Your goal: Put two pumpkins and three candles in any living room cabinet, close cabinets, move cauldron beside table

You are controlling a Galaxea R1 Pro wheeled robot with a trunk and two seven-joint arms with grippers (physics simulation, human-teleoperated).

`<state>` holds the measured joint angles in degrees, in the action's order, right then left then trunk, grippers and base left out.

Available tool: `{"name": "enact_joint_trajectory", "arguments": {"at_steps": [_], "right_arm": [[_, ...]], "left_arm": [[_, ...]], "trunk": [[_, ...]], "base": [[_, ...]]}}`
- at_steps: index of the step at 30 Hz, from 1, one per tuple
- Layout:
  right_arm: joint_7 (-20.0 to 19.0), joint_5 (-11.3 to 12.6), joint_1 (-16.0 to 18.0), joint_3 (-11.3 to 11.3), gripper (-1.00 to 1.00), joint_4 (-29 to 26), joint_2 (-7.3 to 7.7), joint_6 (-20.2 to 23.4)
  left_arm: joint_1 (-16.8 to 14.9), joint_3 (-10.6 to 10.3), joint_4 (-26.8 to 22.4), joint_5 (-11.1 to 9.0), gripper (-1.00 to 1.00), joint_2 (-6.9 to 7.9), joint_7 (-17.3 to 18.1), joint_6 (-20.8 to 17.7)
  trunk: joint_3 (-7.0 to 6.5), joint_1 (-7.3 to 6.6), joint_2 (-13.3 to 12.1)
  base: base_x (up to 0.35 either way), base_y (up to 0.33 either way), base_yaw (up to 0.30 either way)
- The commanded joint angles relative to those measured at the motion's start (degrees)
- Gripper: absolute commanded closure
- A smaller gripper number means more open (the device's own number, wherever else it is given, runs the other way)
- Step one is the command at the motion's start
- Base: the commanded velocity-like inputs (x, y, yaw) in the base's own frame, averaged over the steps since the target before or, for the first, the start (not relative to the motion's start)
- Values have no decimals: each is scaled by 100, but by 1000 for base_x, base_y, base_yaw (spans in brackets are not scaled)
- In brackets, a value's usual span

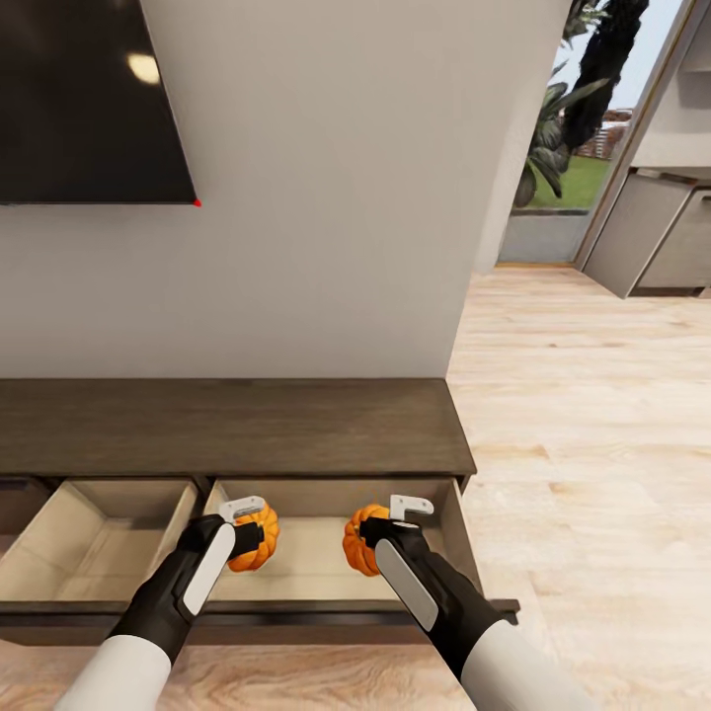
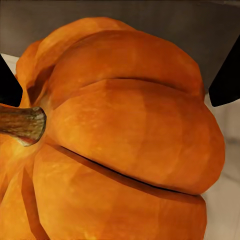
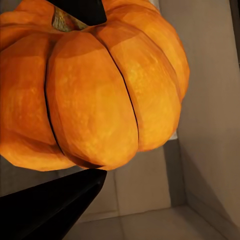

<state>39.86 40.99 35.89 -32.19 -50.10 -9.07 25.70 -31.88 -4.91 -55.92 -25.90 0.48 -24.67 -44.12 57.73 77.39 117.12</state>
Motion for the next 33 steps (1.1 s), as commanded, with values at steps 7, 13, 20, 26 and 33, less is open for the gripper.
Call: {"name": "enact_joint_trajectory", "arguments": {"at_steps": [7, 13, 20, 26, 33], "right_arm": [[48, 34, 6, -16, 100, -8, 2, 6], [47, 40, 6, -16, 100, -5, 2, -1], [35, 40, 6, -16, 100, -1, 2, -3], [31, 40, 6, -16, 100, 0, 2, -3], [23, 42, 6, -16, 100, 0, 2, -3]], "left_arm": [[-3, -43, -6, -55, 100, 5, -56, -9], [-3, -45, -6, -55, 100, 5, -50, -9], [-4, -45, -6, -55, 100, 5, -47, -9], [-3, -45, 1, -57, 100, 5, -47, -9], [-3, -45, -25, -36, 100, -67, -55, -7]], "trunk": [[131, 153, 285], [238, 285, 525], [364, 439, 806], [472, 571, 1047], [490, 593, 1087]], "base": [[0, 0, 0], [0, 0, 0], [0, 0, 0], [0, 0, 0], [0, 0, 0]]}}
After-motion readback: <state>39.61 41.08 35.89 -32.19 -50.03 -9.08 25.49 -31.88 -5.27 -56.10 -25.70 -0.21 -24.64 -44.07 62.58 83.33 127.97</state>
